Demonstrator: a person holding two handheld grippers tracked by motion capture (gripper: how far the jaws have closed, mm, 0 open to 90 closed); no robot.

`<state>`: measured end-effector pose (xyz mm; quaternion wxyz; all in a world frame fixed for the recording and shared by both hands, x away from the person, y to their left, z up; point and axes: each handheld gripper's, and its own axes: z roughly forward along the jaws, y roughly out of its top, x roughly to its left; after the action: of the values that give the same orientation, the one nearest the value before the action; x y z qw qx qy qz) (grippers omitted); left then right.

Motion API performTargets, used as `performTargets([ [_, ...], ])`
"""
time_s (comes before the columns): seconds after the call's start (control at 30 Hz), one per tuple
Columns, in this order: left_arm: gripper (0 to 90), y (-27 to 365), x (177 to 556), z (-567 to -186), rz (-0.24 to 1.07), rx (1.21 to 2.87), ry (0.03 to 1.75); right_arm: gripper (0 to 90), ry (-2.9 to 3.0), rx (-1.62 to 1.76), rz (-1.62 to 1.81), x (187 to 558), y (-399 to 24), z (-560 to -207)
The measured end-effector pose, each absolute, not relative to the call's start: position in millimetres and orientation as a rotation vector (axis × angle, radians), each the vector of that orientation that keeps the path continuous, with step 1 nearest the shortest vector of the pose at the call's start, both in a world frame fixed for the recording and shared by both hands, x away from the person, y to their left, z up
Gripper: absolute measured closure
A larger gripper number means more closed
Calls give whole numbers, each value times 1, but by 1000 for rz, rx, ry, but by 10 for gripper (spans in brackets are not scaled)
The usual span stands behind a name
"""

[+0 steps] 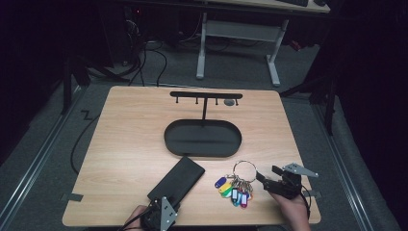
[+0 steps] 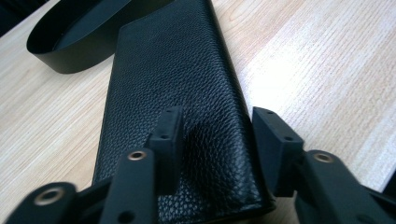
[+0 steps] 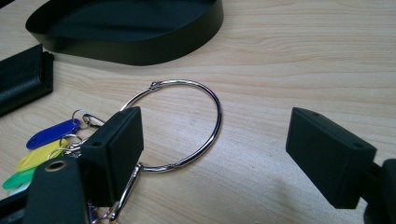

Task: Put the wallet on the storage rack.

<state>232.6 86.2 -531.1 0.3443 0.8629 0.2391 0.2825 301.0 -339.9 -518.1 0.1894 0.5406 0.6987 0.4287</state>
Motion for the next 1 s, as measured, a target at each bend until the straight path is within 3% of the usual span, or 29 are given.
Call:
performTargets([
  [0.4, 783, 108, 237, -520, 746, 2163, 653, 196, 1964, 1553, 1232, 303, -342, -522],
  [0.73, 822, 119, 235, -509, 753, 2090, 672, 196, 1969, 1560, 1236, 305, -343, -523],
  [1.0, 830, 124, 227, -494, 664, 2011, 690, 197, 1957, 1570, 1243, 304, -345, -522],
])
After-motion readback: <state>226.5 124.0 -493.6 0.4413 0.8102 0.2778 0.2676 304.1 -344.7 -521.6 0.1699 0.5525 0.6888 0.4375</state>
